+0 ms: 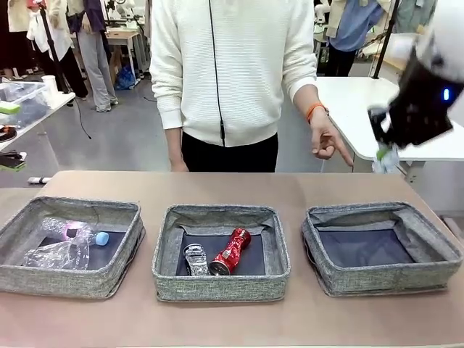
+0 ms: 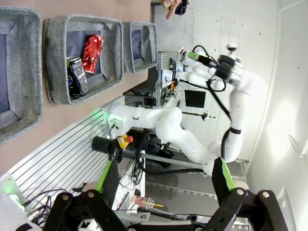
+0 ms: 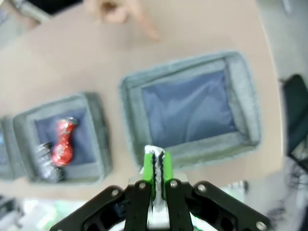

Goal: Sort the waste into the appropriate baskets.
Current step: Place the picked waste into the Fabric basket indicated by the person.

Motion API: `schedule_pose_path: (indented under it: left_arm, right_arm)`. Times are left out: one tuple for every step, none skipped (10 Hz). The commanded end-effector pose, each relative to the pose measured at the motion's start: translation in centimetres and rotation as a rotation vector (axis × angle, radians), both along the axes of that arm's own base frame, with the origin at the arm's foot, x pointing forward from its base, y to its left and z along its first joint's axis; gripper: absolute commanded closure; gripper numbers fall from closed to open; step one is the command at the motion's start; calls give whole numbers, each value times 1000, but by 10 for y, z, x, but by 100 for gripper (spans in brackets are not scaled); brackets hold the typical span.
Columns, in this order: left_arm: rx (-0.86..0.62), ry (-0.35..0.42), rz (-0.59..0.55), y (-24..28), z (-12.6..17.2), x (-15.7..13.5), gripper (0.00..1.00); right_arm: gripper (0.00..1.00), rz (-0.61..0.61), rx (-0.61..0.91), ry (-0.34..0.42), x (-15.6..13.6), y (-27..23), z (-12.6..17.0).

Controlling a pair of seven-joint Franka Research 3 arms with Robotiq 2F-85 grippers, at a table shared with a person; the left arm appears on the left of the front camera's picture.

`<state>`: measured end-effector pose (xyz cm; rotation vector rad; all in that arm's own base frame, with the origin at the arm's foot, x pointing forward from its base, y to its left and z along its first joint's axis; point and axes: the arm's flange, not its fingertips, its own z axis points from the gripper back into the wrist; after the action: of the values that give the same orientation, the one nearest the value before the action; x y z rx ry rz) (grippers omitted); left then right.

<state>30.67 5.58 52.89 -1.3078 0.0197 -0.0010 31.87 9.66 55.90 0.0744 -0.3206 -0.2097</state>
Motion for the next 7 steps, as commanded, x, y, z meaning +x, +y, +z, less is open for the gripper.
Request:
schedule_pose_path:
  left_arm:
    - [-14,9,2,-2,5,-1,0]
    - [-14,9,2,-2,5,-1,0]
    - [-14,9,2,-2,5,-1,0]
    - [-14,9,2,-2,5,-1,0]
    - [-14,9,2,-2,5,-1,0]
    - [-14,9,2,-2,5,-1,0]
    - [-14,9,2,-2,5,-1,0]
  right_arm:
    - [92,-87,40,8,7,-13,-52]
    - [92,-107,61,53,11,-23,-78]
    - [92,-159,59,73,15,-31,-95]
    - [92,-224,85,84,19,-41,-111]
    - [92,-246,122,105,21,-43,-124]
    - [92,-239,135,122,21,-42,-129]
    - [92,-241,140,119,21,-41,-130]
